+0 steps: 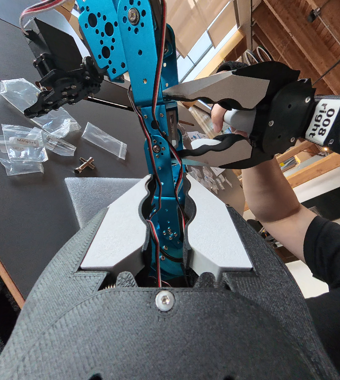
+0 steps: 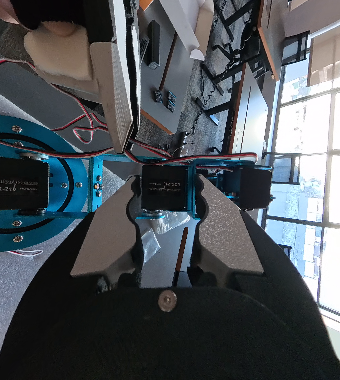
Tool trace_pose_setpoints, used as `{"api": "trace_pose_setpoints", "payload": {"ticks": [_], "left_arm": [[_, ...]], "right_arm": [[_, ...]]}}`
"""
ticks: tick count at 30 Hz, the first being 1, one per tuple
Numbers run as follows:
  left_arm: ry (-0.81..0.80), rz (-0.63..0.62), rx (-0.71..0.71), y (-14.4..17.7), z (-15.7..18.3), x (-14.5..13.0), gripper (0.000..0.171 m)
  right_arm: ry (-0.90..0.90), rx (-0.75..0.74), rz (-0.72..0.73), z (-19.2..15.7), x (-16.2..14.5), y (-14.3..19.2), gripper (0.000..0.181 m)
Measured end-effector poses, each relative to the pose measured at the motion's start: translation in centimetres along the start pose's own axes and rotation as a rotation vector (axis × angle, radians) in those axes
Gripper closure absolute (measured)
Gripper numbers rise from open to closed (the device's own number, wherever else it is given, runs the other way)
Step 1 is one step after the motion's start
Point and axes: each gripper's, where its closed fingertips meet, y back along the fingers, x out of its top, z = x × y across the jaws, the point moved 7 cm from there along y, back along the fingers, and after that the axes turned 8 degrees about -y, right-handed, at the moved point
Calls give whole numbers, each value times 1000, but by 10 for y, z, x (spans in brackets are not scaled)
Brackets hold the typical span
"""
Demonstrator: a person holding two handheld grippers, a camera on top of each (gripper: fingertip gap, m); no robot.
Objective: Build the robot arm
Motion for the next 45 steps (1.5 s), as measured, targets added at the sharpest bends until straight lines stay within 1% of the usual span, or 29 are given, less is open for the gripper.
{"api": "trace_pose_setpoints", "payload": {"ticks": [9, 24, 35, 40, 45], "left_arm": [[-15, -16, -8, -1, 1, 1, 149], [-9, -17, -25, -4, 1, 0, 150], [2, -24, -32, -4, 0, 0, 149], [1, -22, -28, -4, 0, 0, 149], [0, -23, -26, -5, 1, 0, 150]], "right_arm": [[-31, 31, -36, 2, 2, 1, 131], [-75, 4, -63, 1, 3, 1, 131], [-5, -67, -33, -4, 2, 2, 130], [-61, -59, -42, -3, 2, 2, 131], [-59, -79, -47, -4, 2, 1, 131]]}}
